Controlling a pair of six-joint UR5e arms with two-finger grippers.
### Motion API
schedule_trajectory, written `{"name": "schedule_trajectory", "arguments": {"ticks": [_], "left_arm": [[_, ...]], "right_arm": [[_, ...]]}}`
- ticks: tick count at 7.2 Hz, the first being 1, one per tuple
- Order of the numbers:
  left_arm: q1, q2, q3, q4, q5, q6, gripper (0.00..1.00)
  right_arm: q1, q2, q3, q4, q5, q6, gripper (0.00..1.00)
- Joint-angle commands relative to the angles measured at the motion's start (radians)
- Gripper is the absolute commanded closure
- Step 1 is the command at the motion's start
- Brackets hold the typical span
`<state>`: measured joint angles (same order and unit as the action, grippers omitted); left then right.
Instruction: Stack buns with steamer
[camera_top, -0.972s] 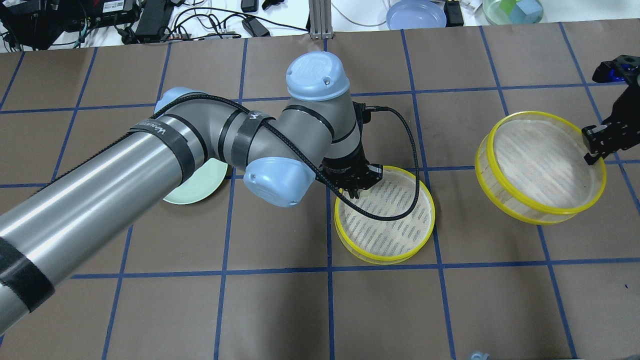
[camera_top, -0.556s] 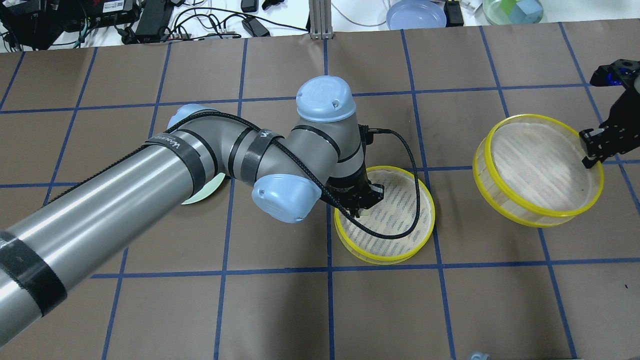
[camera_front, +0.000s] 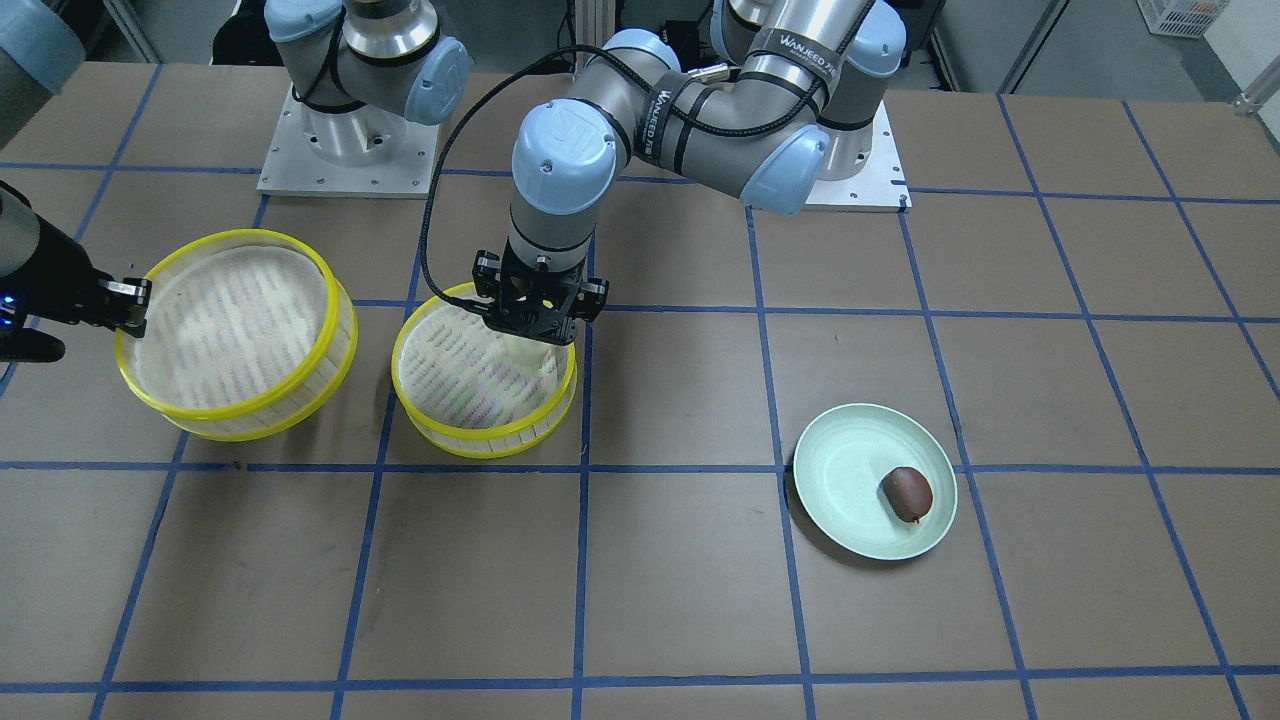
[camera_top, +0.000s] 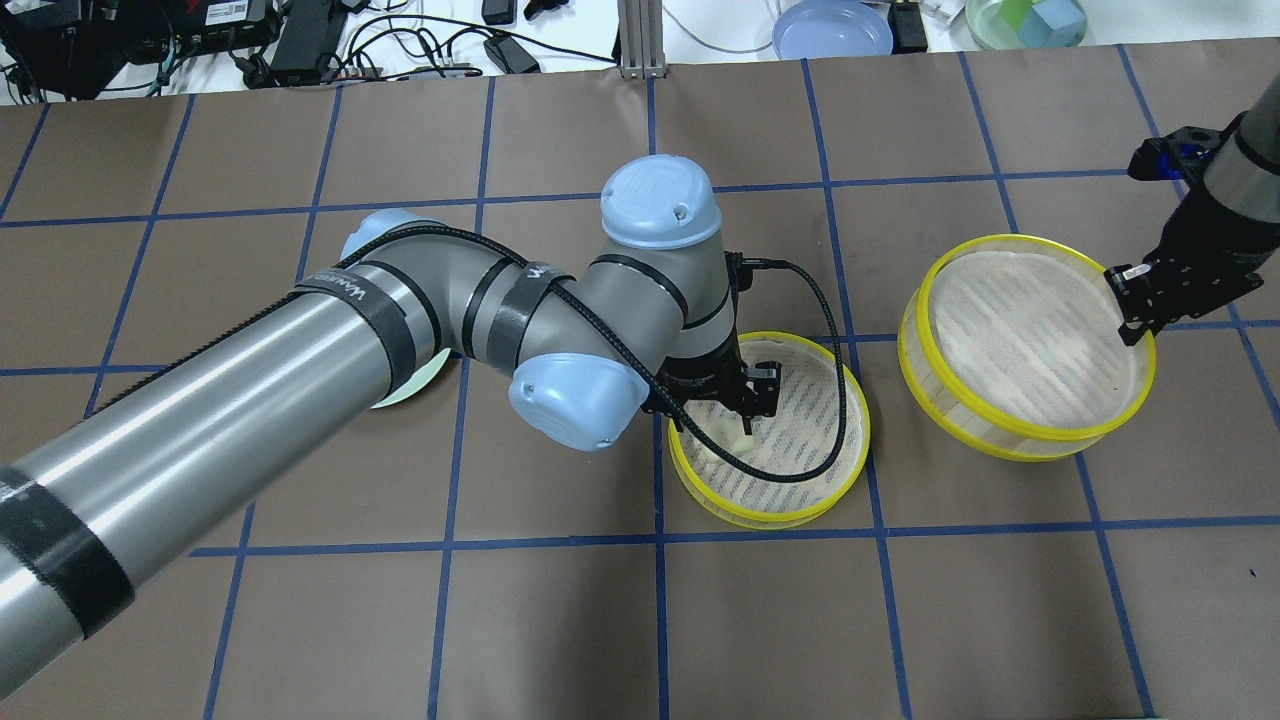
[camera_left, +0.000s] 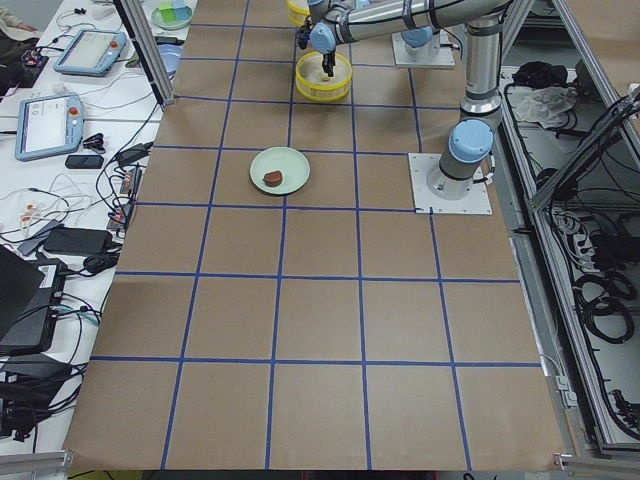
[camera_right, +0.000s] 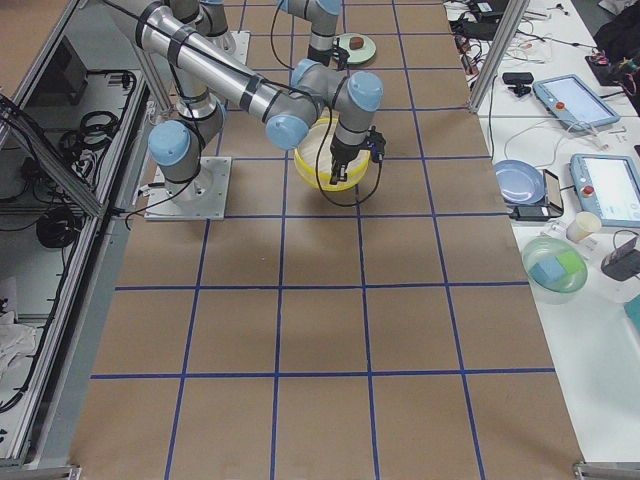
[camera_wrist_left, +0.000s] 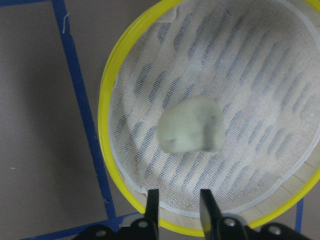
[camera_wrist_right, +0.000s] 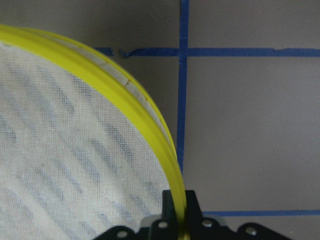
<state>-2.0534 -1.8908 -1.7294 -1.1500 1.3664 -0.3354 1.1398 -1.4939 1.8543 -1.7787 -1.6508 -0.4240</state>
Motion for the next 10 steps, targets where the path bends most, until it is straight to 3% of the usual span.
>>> {"name": "schedule_trajectory", "arguments": {"ticks": [1,2,3,5,7,10], "left_arm": [[0.121,0.036,0.049,-0.066,0.061,0.033,0.0],[0.183,0.056,0.065,-0.063,0.077,0.07,0.0],[0.259,0.067,0.07,-0.066,0.179,0.173,0.0],[0.413,0.084,0.067,-0.071,0.256,0.295,0.0],[0.565,0.059,0.057,-0.057,0.247,0.511,0.0],[0.64,-0.031,0.056,-0.051,0.252,0.465,0.0]], "right_arm": [[0.123,-0.037,0.049,0.001,-0.001,0.185,1.0],[0.215,-0.039,0.051,-0.002,-0.001,0.293,1.0],[0.315,-0.037,0.051,-0.016,-0.001,0.382,1.0],[0.446,-0.037,0.122,-0.187,0.0,0.399,1.0],[0.483,-0.022,0.16,-0.228,0.008,0.418,1.0],[0.483,0.0,0.16,-0.225,-0.001,0.424,1.0]]}}
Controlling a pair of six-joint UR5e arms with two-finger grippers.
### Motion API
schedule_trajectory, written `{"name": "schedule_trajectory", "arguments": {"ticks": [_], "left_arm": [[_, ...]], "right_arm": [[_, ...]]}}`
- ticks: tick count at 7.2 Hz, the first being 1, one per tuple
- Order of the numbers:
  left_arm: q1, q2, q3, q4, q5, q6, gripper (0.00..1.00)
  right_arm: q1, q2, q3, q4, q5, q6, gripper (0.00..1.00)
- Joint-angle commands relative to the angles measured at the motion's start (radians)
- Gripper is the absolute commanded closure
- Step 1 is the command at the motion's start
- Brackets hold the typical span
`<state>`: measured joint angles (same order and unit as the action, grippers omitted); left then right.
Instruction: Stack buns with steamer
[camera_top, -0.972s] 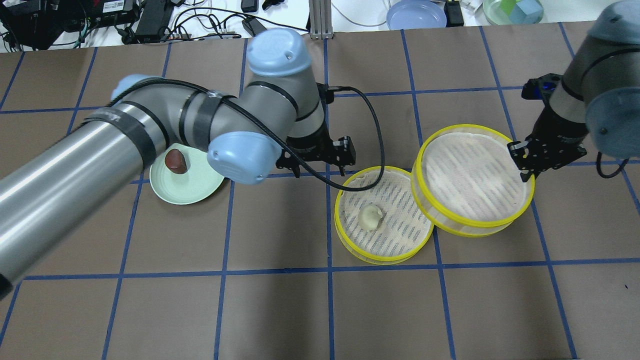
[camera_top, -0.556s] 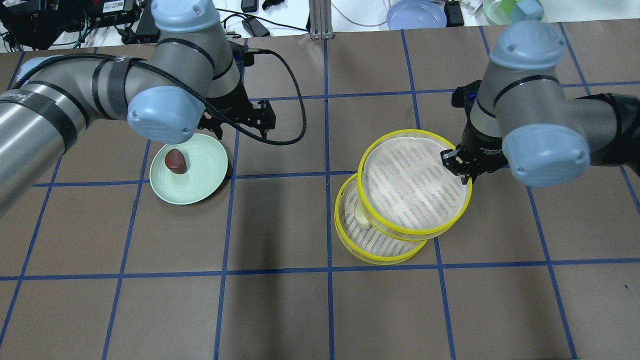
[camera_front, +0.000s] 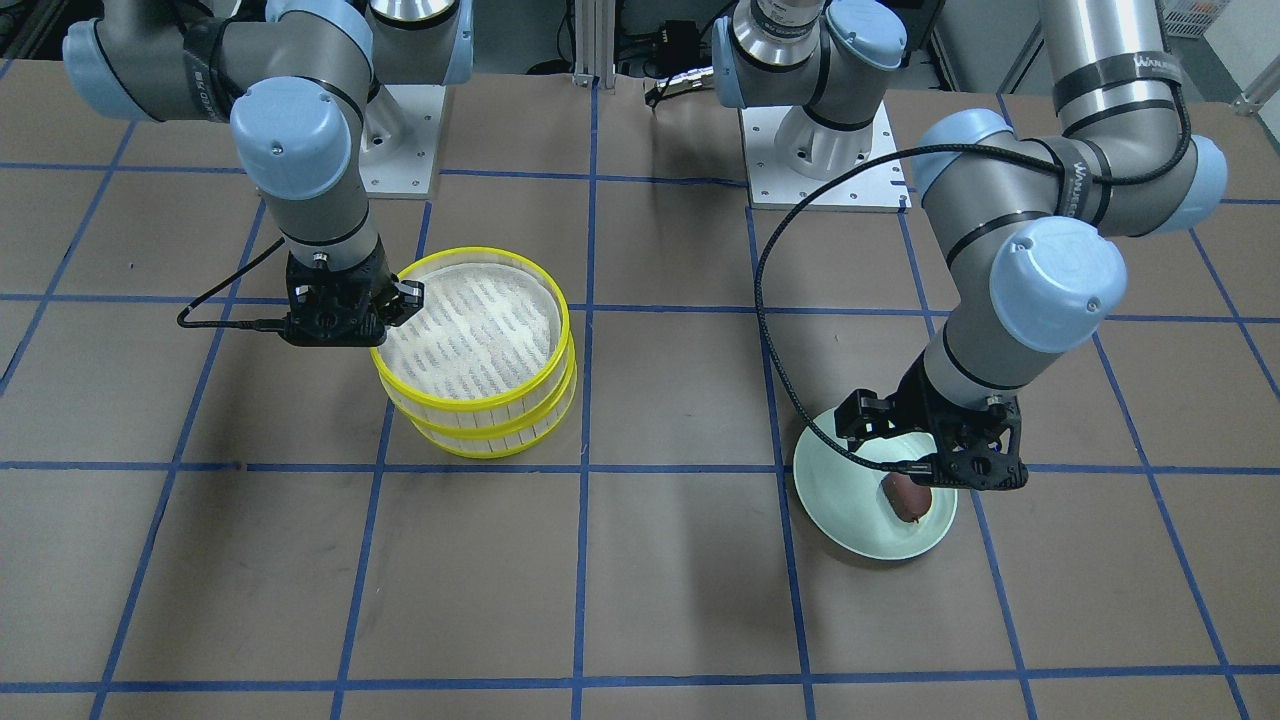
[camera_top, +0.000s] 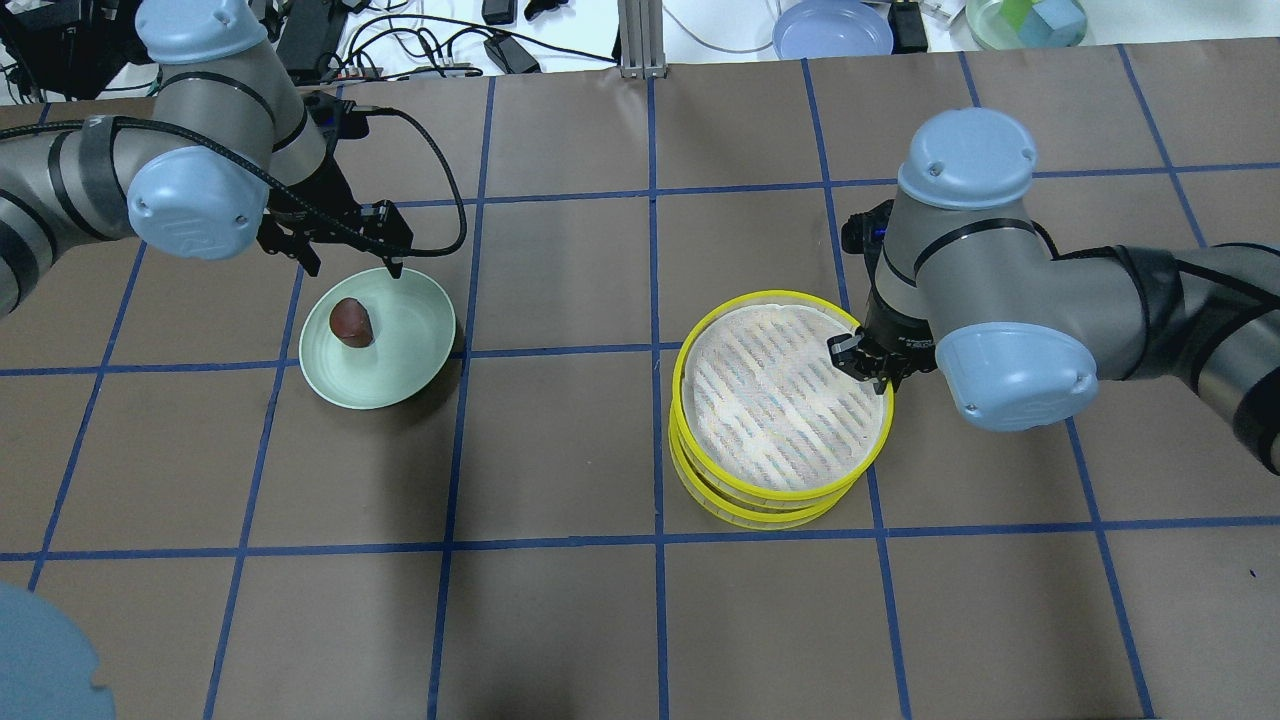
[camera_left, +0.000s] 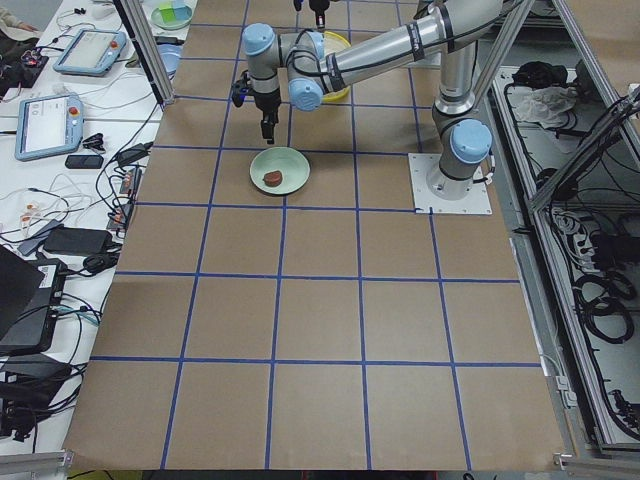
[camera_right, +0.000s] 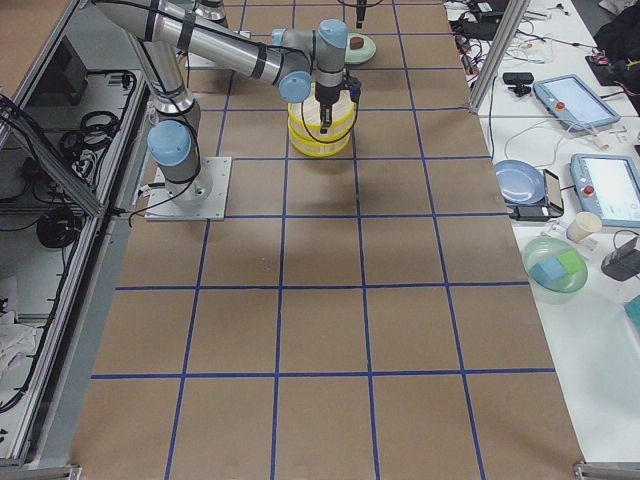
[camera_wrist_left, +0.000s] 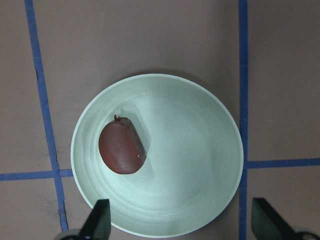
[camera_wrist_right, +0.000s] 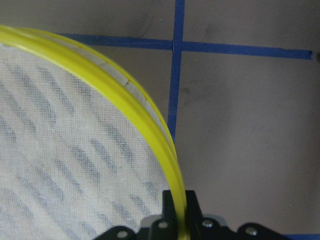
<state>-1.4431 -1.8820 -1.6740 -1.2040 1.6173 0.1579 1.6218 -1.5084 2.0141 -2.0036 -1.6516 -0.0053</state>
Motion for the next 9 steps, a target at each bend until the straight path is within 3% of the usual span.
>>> {"name": "schedule_trajectory", "arguments": {"ticks": [1,4,6,7,8,9], "left_arm": [[0.061,-0.066,-0.001,0.003,0.001,-0.107,0.0],[0.078,-0.156,-0.001,0.044,0.001,-0.188,0.0],[0.078,-0.189,-0.001,0.046,-0.007,-0.224,0.06],[0.078,-0.201,-0.001,0.046,-0.005,-0.224,0.25],[0.078,-0.209,-0.003,0.044,-0.001,-0.227,0.6],[0.078,-0.21,-0.003,0.044,0.003,-0.225,0.97]], "right_arm": [[0.003,0.022,0.0,0.0,0.009,0.052,1.0],[0.023,0.037,-0.002,0.0,-0.002,0.064,1.0],[0.024,0.036,-0.002,0.008,-0.004,0.065,1.0],[0.026,0.037,-0.002,0.008,-0.011,0.065,1.0],[0.026,0.039,-0.002,0.008,-0.023,0.065,1.0],[0.026,0.039,-0.002,0.012,-0.058,0.065,0.89]]}}
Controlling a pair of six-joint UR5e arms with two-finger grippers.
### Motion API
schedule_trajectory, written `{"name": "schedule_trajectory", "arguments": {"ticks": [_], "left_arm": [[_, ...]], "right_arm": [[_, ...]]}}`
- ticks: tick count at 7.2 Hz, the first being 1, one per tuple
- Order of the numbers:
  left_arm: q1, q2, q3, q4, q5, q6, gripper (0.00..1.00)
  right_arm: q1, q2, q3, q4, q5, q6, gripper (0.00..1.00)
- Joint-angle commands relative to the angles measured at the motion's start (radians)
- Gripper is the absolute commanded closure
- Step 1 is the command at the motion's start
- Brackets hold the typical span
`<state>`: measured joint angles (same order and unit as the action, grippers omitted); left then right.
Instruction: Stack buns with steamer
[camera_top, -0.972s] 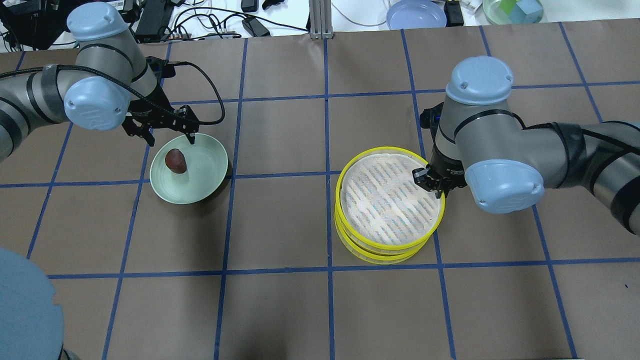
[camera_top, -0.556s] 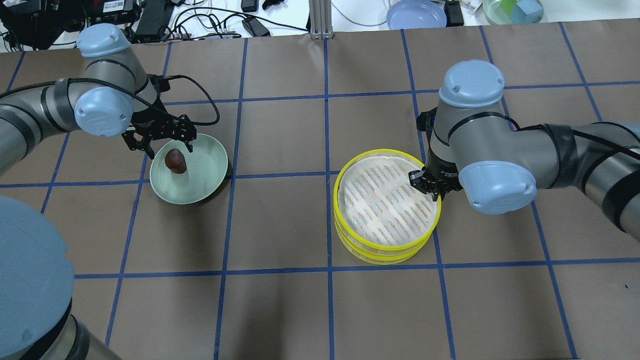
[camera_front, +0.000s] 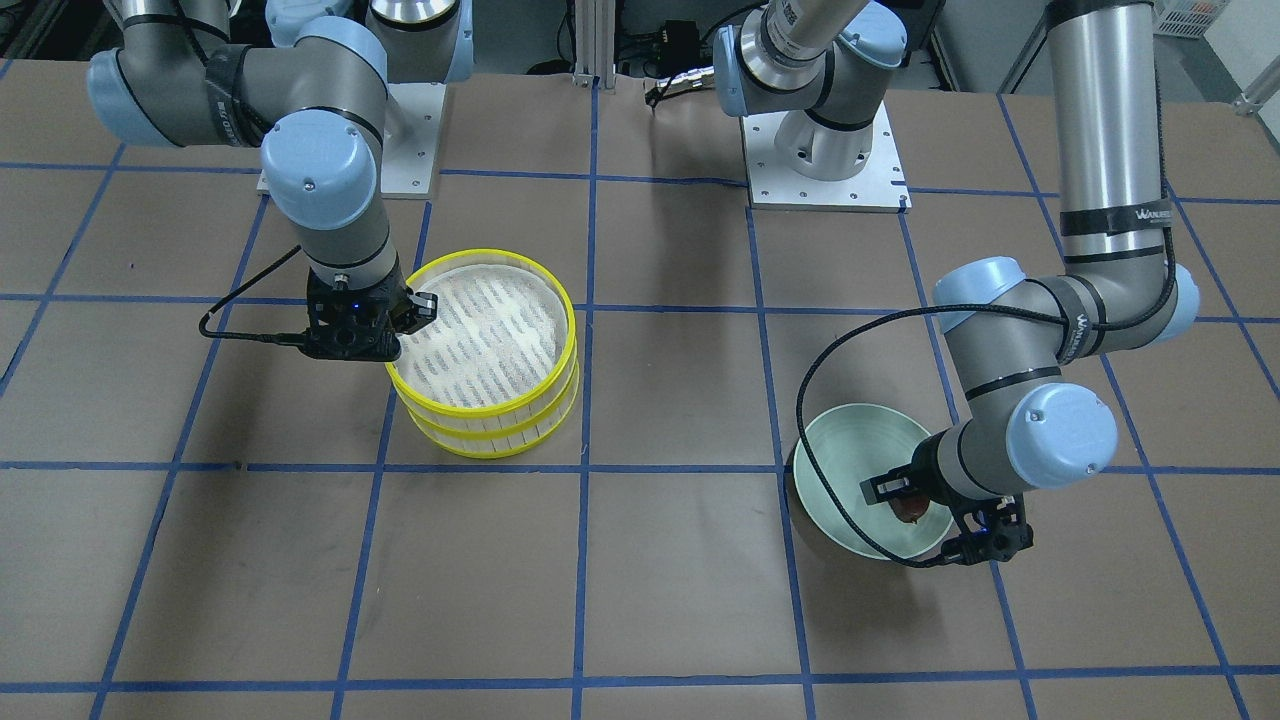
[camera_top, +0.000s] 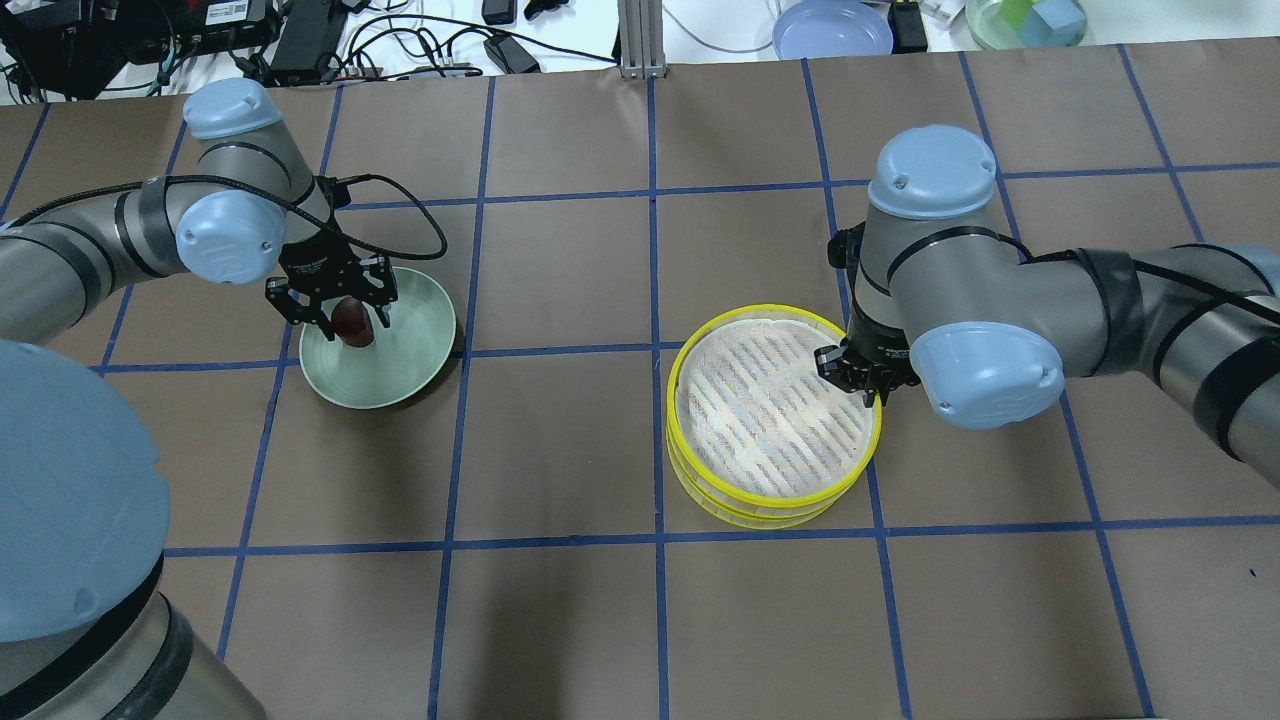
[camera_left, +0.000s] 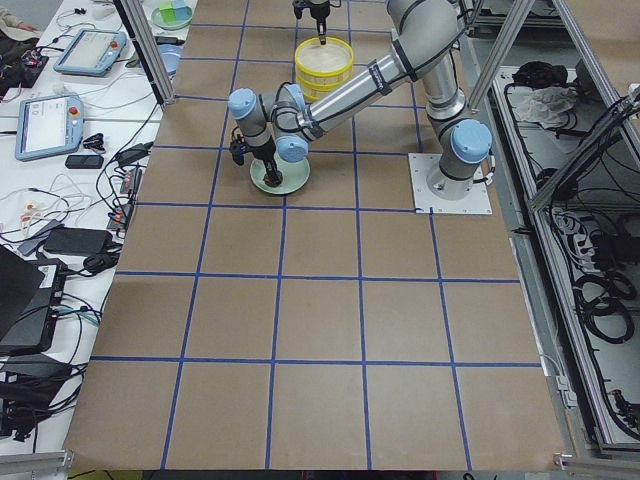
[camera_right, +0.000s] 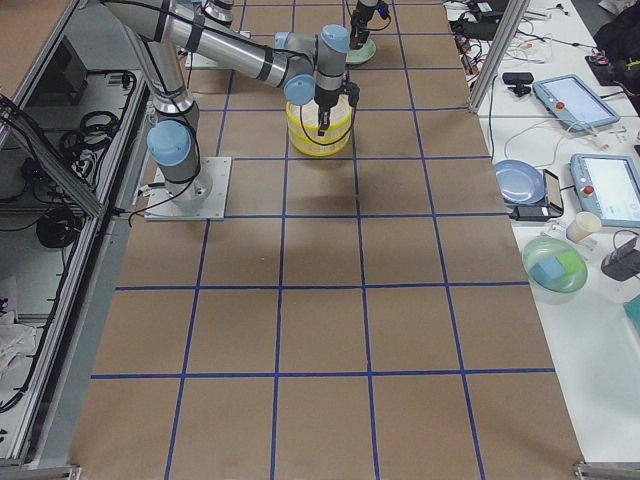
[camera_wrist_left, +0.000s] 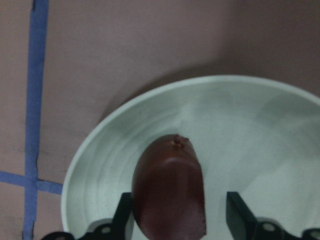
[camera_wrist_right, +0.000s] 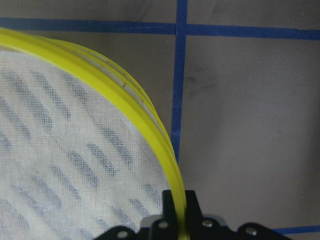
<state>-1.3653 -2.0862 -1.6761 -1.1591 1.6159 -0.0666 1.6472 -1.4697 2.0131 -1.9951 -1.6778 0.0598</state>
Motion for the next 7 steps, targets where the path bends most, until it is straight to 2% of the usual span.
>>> {"name": "schedule_trajectory", "arguments": {"ticks": [1,2,3,4,6,7], "left_arm": [[0.0,-0.006,0.001,-0.001,0.009,0.005,1.0],[0.0,0.011,0.015,-0.001,0.012,0.007,1.0],[0.0,0.04,0.022,-0.001,0.031,0.011,1.0],[-0.018,0.072,0.048,-0.011,0.045,0.004,1.0],[-0.053,0.176,0.064,-0.066,0.045,0.001,1.0],[-0.081,0.228,0.065,-0.118,0.079,-0.031,1.0]], "right_arm": [[0.0,0.0,0.0,0.033,-0.046,0.002,0.6],[0.0,0.0,-0.007,0.035,-0.045,0.005,0.24],[0.0,-0.001,-0.022,0.035,-0.039,0.041,0.01],[0.0,-0.001,-0.077,0.039,-0.031,0.067,0.0],[-0.001,-0.039,-0.248,0.175,-0.02,0.068,0.0],[-0.004,-0.058,-0.377,0.282,0.066,0.069,0.0]]}}
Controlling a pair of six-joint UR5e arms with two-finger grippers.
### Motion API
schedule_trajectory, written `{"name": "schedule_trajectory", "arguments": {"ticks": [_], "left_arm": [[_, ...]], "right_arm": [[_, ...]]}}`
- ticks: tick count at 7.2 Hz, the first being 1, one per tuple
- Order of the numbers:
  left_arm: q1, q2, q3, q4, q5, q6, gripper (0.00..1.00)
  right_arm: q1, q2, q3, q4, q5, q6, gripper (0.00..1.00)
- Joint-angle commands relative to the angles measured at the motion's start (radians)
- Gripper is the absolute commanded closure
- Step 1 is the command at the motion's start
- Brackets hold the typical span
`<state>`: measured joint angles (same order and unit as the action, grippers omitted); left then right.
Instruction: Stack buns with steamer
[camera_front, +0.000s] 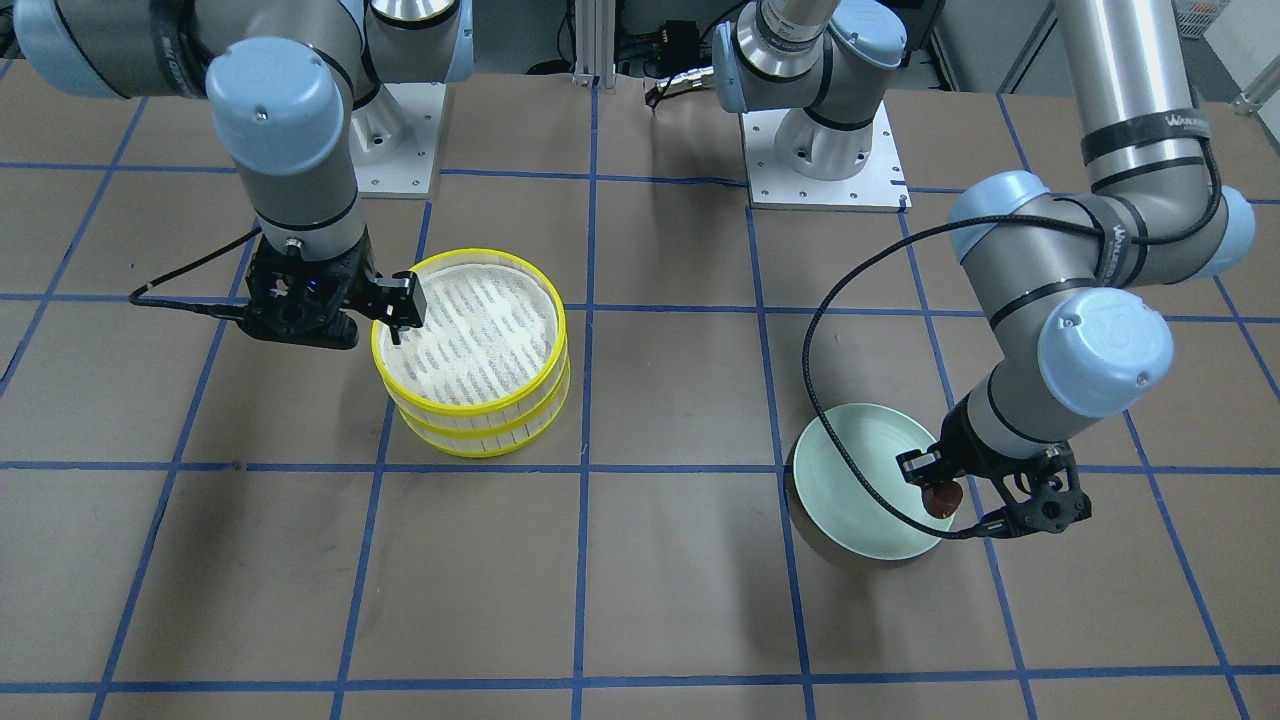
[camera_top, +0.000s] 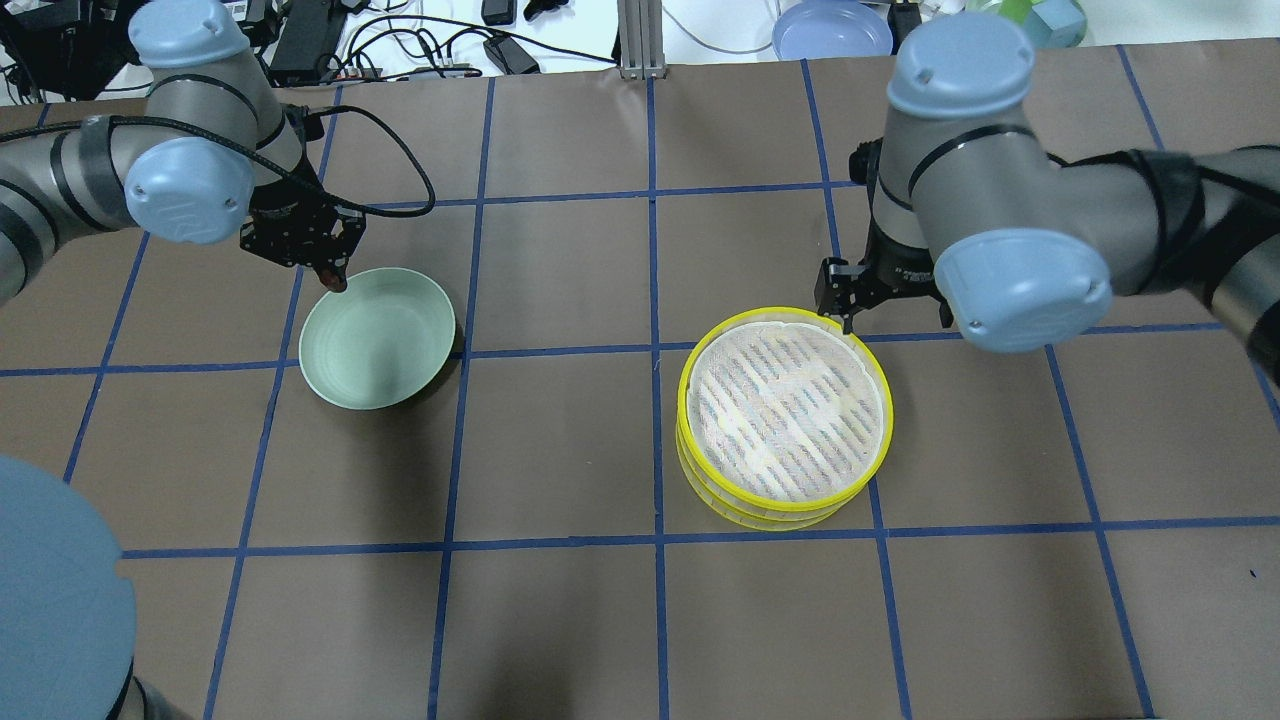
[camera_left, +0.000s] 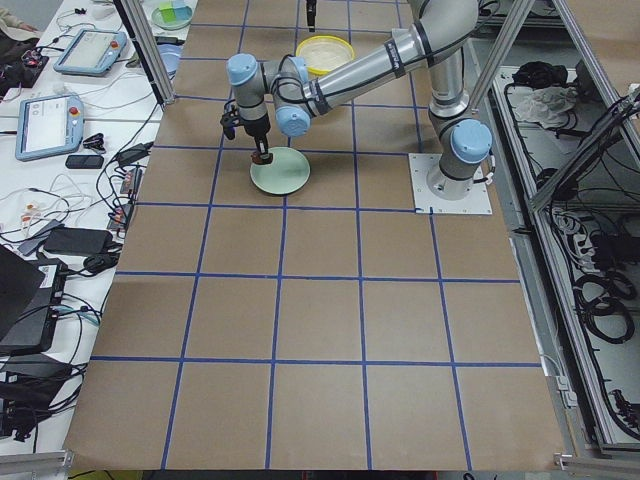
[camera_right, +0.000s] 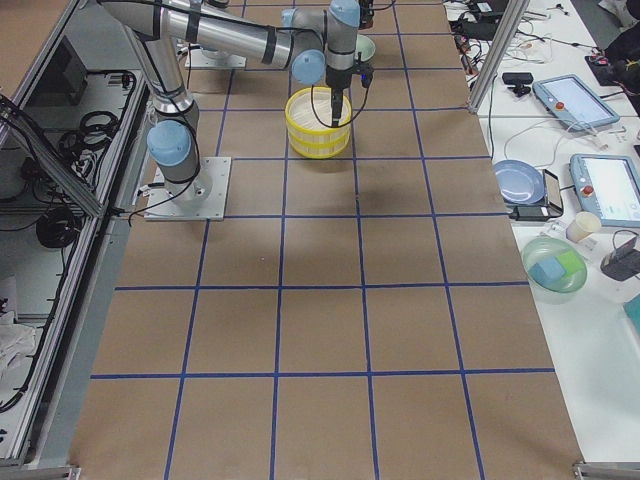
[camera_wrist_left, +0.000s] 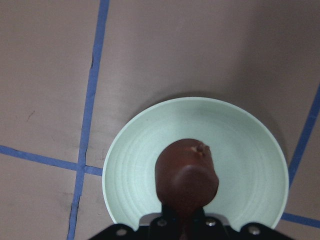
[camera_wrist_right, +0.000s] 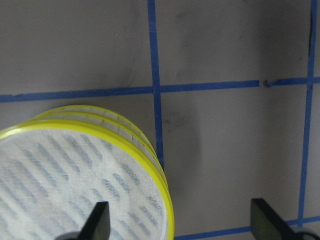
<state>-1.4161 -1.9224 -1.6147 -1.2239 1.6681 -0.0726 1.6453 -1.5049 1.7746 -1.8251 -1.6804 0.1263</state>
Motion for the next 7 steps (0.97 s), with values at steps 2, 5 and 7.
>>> {"name": "schedule_trajectory", "arguments": {"ticks": [2,5,7], "left_arm": [[-0.079,0.163,0.004,-0.117,0.035,-0.079,1.0],[-0.408,0.209,0.004,-0.134,0.01,-0.287,1.0],[-0.522,0.2,0.002,-0.12,-0.04,-0.318,1.0]], "right_arm": [[-0.005,-0.04,-0.326,0.213,0.083,0.003,0.0],[-0.005,-0.104,-0.331,0.214,0.142,0.003,0.0],[-0.004,-0.104,-0.331,0.214,0.131,0.003,0.0]]}}
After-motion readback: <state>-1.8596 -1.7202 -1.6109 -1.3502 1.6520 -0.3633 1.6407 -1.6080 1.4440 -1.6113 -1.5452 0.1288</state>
